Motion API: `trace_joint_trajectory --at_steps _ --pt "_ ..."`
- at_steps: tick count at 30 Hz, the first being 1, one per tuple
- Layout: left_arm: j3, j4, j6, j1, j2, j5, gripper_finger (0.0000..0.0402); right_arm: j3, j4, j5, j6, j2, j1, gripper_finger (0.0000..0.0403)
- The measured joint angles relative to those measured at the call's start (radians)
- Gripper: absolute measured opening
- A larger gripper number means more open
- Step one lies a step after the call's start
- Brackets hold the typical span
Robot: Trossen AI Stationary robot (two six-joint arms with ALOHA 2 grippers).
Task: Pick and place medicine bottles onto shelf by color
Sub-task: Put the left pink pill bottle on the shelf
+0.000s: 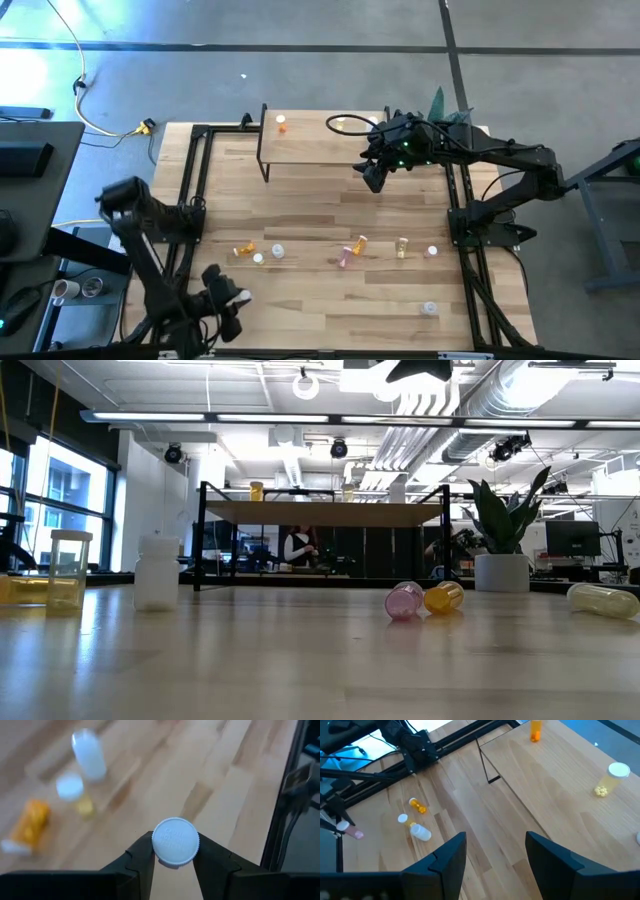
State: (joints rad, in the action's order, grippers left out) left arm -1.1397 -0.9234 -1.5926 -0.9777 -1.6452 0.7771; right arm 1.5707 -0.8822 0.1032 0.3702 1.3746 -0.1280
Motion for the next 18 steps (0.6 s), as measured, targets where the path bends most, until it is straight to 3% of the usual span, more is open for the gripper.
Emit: trace_joint_trajectory --at_steps 18 --pt "0.0 0.014 0.781 0.537 0.431 -0.013 0.011 0.0 0.031 0.055 0.045 0.0 -0.075 0.0194"
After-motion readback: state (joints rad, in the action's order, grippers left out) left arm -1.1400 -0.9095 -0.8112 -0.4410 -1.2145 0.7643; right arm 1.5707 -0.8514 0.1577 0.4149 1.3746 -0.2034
